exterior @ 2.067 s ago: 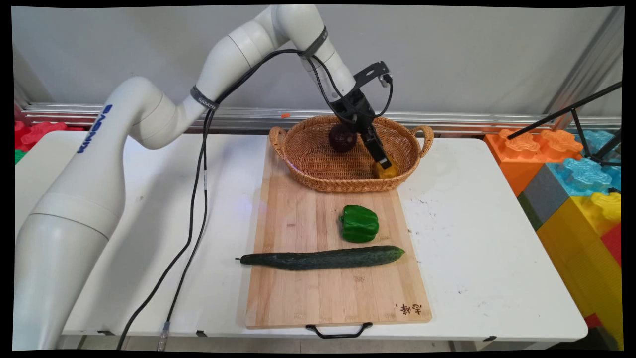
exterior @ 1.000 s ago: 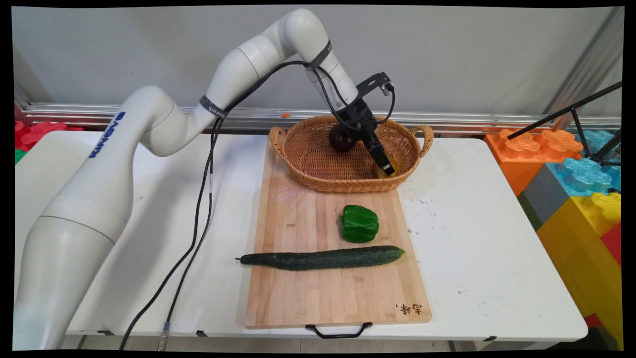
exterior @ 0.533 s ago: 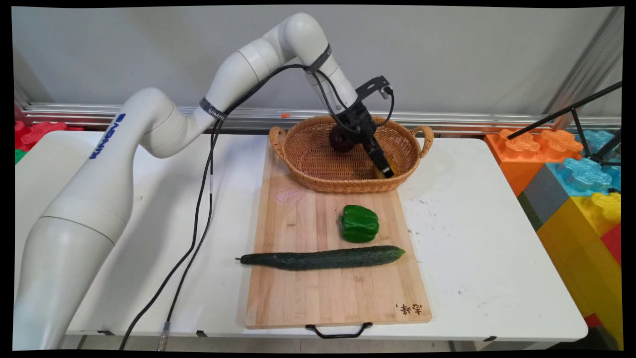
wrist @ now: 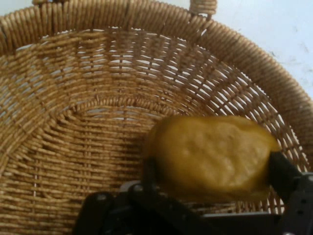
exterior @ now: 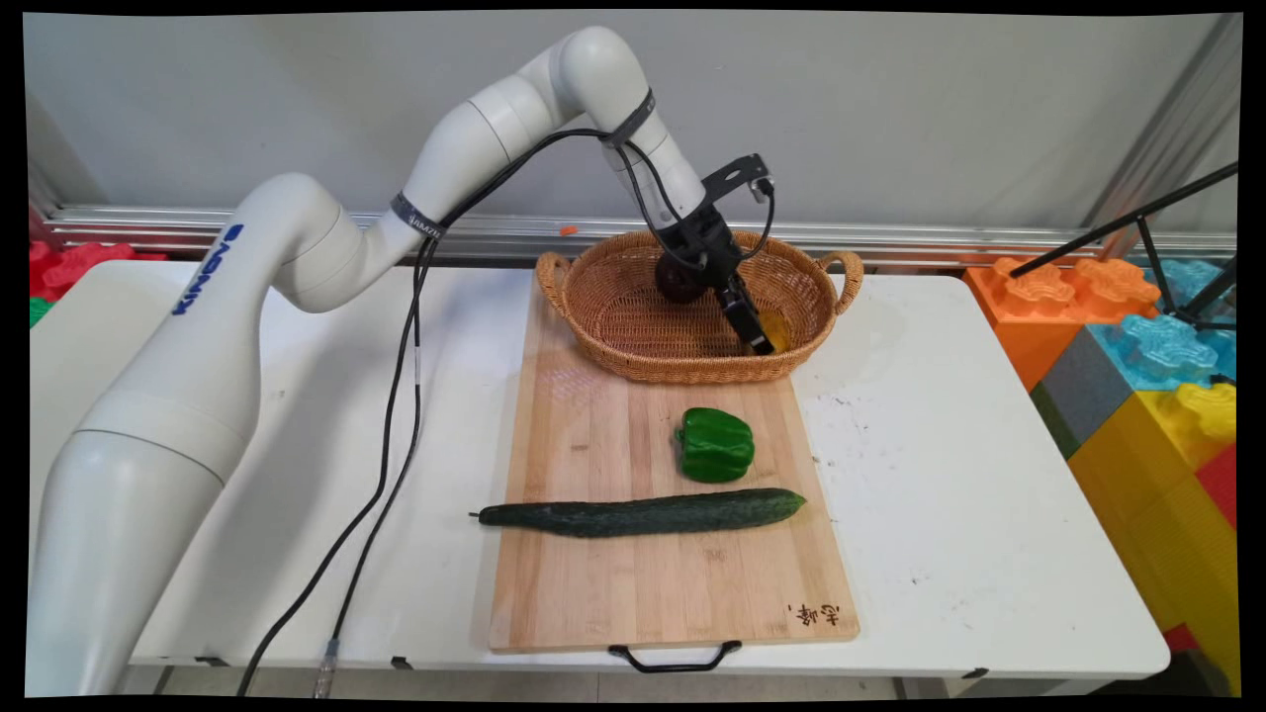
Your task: Place the picked object on the cutting board
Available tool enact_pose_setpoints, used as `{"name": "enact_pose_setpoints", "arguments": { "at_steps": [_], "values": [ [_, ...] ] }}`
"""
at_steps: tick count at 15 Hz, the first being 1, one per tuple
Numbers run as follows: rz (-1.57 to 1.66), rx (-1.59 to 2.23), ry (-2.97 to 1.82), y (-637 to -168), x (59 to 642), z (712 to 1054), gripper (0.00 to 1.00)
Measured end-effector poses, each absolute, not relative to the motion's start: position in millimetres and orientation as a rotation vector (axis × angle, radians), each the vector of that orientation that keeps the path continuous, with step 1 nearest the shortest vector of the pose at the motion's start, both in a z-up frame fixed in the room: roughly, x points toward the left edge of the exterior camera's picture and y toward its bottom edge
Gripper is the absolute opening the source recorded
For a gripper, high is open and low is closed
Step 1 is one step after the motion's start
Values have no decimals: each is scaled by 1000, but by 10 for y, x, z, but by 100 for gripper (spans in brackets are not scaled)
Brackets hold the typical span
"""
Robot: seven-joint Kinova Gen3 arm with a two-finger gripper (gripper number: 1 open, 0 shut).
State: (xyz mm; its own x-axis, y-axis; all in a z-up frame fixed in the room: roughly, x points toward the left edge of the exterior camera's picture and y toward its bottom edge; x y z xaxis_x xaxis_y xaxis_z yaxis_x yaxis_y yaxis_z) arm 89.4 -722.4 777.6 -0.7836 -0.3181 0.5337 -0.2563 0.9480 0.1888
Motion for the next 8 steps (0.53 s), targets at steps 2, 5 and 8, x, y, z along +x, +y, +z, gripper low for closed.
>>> {"name": "enact_pose_setpoints", "arguments": {
  "at_steps": [2,5,8],
  "values": [
    [-119,379,-2523,-7223,911,7793,0],
    [-95,367,-2517,-7206,930,7844,0],
    [-76,373,-2500,-7180,934,7926,0]
  ]
}}
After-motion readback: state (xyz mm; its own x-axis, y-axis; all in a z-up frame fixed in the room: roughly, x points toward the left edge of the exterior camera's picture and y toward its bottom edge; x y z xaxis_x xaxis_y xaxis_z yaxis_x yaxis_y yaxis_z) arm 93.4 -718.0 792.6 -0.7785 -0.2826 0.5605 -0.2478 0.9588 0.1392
